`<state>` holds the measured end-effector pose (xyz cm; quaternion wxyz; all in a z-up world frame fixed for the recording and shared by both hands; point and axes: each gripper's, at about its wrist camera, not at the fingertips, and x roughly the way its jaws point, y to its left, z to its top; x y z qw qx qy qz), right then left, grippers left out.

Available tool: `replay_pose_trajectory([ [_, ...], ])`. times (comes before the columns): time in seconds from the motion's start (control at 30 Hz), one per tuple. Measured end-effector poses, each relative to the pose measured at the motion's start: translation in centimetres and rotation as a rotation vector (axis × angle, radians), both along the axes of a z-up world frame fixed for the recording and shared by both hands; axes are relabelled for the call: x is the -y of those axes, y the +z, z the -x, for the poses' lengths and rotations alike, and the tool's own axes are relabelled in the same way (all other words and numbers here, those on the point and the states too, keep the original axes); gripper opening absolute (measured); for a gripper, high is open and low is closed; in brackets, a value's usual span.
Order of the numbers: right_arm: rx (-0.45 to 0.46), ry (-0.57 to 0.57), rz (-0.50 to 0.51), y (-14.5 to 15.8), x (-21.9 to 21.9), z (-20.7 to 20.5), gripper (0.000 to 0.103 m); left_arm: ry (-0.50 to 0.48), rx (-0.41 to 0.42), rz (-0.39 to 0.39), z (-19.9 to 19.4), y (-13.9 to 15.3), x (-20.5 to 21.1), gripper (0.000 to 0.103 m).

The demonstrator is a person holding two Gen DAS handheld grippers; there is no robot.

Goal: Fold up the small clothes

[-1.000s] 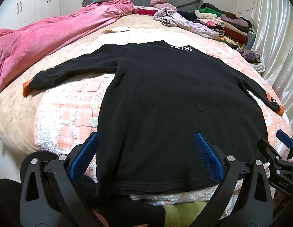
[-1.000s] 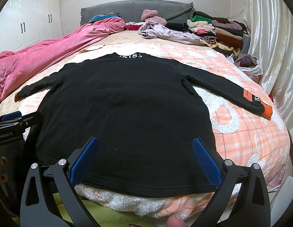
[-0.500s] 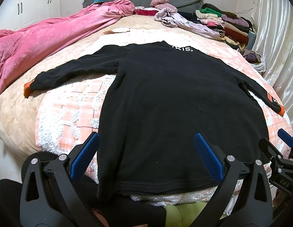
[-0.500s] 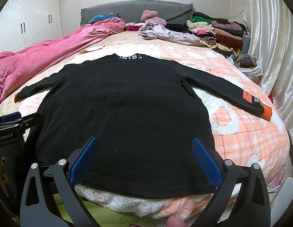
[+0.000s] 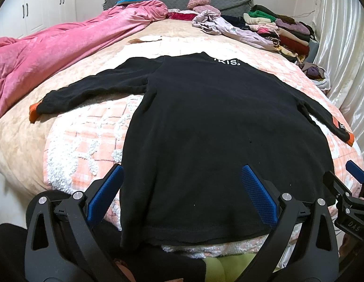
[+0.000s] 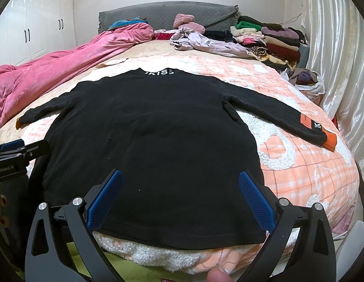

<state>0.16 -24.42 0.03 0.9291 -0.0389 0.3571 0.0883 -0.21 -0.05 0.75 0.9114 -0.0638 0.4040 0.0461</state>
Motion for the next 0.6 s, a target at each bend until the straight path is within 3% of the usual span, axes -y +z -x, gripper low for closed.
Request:
replay_pose_trajectory([
  [0.6,0.031,-0.082,-0.025,0.8,3.1,-3.7,0.099,-0.041,-0.013,-0.04,-4.5,0.3,2.3,0.094],
])
